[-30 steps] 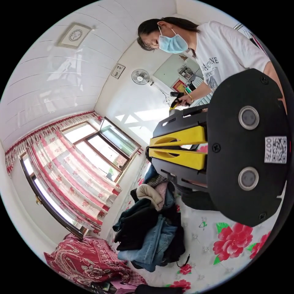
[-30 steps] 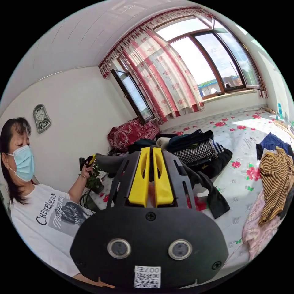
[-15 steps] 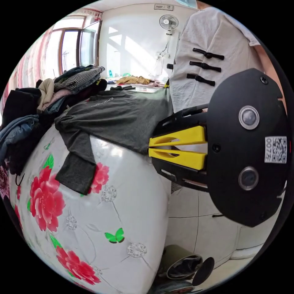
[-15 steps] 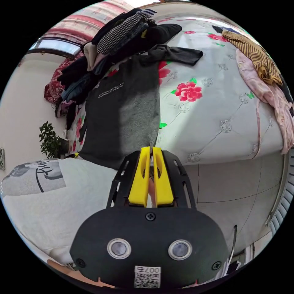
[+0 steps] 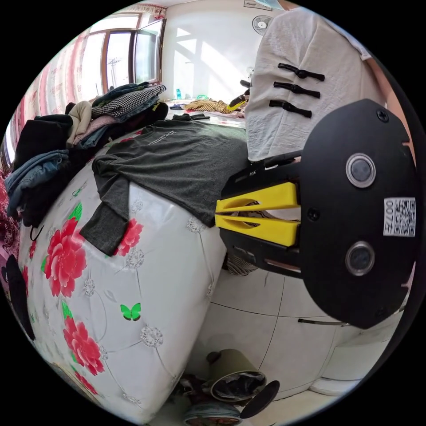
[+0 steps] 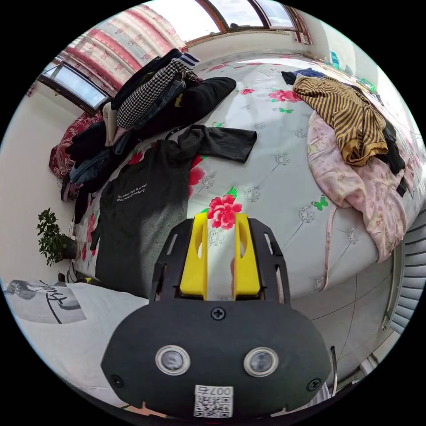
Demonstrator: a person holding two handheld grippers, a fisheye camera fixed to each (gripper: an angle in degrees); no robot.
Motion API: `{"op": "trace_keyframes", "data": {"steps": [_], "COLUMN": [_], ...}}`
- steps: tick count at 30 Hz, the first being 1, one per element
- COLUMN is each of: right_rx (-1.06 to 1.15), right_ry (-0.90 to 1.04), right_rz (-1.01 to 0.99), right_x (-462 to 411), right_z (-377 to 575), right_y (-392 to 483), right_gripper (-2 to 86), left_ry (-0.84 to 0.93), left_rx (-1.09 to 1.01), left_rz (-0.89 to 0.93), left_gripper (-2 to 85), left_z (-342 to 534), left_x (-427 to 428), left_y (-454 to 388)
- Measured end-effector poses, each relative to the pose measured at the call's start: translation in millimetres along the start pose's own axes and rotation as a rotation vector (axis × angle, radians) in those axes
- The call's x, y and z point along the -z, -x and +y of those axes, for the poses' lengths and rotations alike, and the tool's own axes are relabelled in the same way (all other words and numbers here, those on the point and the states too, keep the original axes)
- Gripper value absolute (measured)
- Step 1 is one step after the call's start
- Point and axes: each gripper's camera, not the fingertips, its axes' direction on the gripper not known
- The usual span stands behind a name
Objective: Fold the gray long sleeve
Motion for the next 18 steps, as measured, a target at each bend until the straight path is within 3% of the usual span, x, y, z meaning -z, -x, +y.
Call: {"op": "trace_keyframes", "data": {"steps": [9, 13, 18], "right_rx": [0.111, 0.108, 0.095], "right_ry": [0.065, 0.168, 0.192], "right_rz": [0.154, 0.108, 0.215], "right_x": [-82.0, -126.3, -139.6], "right_z": [-163.6, -200.6, -220.8], "right_y": [21.2, 19.4, 10.5], "right_gripper": [6.1, 5.1, 0.6], "left_ry": [-0.143, -0.178, -0.174], "left_rx": [0.030, 0.069, 0.101], "left_rz": [0.037, 0.026, 0.020], "left_gripper": [-1.0, -1.0, -1.0], "left_z": [-25.7, -35.6, -64.6], "left_x": [-8.2, -20.5, -50.4], "left_y": [-52.5, -65.4, -77.4]}}
